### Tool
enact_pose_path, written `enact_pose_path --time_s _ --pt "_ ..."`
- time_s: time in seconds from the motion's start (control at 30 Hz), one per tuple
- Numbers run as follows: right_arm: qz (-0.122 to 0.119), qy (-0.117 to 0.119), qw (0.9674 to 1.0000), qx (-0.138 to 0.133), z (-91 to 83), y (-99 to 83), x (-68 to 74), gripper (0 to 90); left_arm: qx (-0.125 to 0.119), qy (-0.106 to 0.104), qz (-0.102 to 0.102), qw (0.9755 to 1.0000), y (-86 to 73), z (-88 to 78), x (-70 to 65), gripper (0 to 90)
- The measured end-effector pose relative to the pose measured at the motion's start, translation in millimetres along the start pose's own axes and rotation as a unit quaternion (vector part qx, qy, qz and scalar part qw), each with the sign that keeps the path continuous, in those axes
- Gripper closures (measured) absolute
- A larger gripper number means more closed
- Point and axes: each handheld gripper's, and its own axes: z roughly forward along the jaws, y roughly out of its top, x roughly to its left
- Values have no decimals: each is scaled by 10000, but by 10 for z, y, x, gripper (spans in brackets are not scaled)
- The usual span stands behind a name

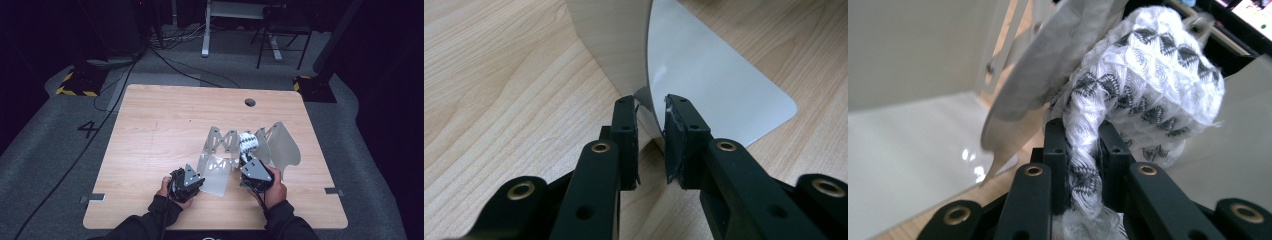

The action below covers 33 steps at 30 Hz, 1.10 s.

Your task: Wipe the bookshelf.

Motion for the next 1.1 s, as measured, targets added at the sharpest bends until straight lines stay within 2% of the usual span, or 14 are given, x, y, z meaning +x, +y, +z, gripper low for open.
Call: enact_pose_path --time_s 0.1,0.2,0.4,0.57,0.73,0.83,0.87,1.0,1.03,1.1 --pt "7 47 9999 117 57 -77 16 785 7 -31 -13 10000 0 1 0 758" --pt "-34 223 9991 371 140 -180 73 786 11 -27 -9 10000 2 -1 -1 758" --pt "-6 454 9966 691 248 -278 169 786 12 -36 -9 10000 3 -7 0 759" --pt "-6 460 9963 719 268 -277 179 786 8 -50 -10 10000 3 -8 1 760" --pt "143 223 9988 414 182 -158 63 786 0 -58 -13 10000 4 -6 3 758" --pt "90 3 9999 108 83 -53 10 785 -6 -69 -41 10000 2 -3 2 758" --pt "66 -101 9999 -79 27 3 -18 785 -11 -68 -45 10000 2 -2 -1 757" --pt "233 -338 9971 -634 -155 175 -127 786 -10 -73 -46 10000 2 -1 -1 757" --pt "209 -412 9963 -728 -195 204 -143 786 -12 -79 -44 10000 1 -1 0 757" --pt "247 -375 9960 -772 -233 228 -173 786 -16 -79 -46 10000 1 -1 0 757"
